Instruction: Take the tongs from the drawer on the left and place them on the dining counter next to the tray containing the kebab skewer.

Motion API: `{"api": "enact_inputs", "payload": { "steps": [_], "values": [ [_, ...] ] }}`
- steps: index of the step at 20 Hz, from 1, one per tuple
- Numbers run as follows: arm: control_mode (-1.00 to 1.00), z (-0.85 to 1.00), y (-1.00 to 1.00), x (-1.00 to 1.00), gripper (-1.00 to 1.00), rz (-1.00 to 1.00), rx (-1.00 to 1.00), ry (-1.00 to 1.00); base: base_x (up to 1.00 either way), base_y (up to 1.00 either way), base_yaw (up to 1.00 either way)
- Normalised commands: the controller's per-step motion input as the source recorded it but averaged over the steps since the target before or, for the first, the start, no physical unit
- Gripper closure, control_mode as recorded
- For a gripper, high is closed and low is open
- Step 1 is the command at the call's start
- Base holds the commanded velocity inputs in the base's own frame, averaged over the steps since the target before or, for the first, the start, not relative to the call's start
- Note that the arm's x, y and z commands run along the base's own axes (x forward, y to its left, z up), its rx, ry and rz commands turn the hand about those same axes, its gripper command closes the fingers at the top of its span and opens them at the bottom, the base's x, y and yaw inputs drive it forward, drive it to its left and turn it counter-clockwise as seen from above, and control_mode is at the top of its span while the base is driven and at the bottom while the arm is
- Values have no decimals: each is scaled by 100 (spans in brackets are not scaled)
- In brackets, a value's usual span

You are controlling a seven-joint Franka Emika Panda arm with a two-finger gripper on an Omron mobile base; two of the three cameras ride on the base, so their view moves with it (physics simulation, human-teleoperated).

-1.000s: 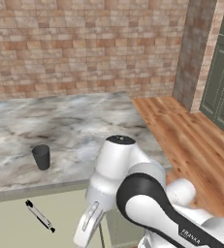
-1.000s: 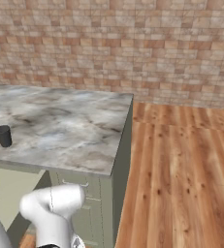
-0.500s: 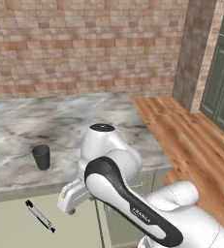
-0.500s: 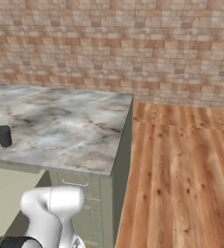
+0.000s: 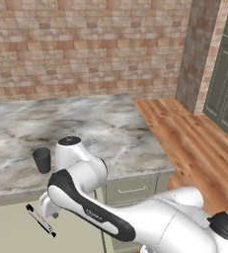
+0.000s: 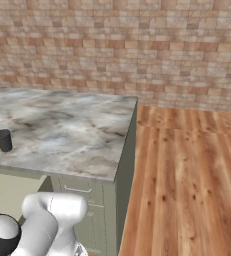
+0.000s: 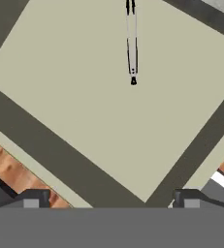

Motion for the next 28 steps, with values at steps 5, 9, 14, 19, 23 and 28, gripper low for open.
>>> {"api": "enact_inputs", "payload": {
  "steps": [5,9,14,19,23,28],
  "values": [
    [-100,-34,22,37,-100,-1,-11,0,0,0,0],
    [-100,-41,2,24,-100,0,-11,0,0,0,0],
    [-100,-70,0,25,-100,0,-2,0,0,0,0],
    [-100,-48,1,13,-100,-1,3,0,0,0,0],
    [-100,-19,13,1,-100,-1,5,-4,0,0,0],
    [-100,-17,32,0,-100,0,0,-8,0,0,0]
  ]
}}
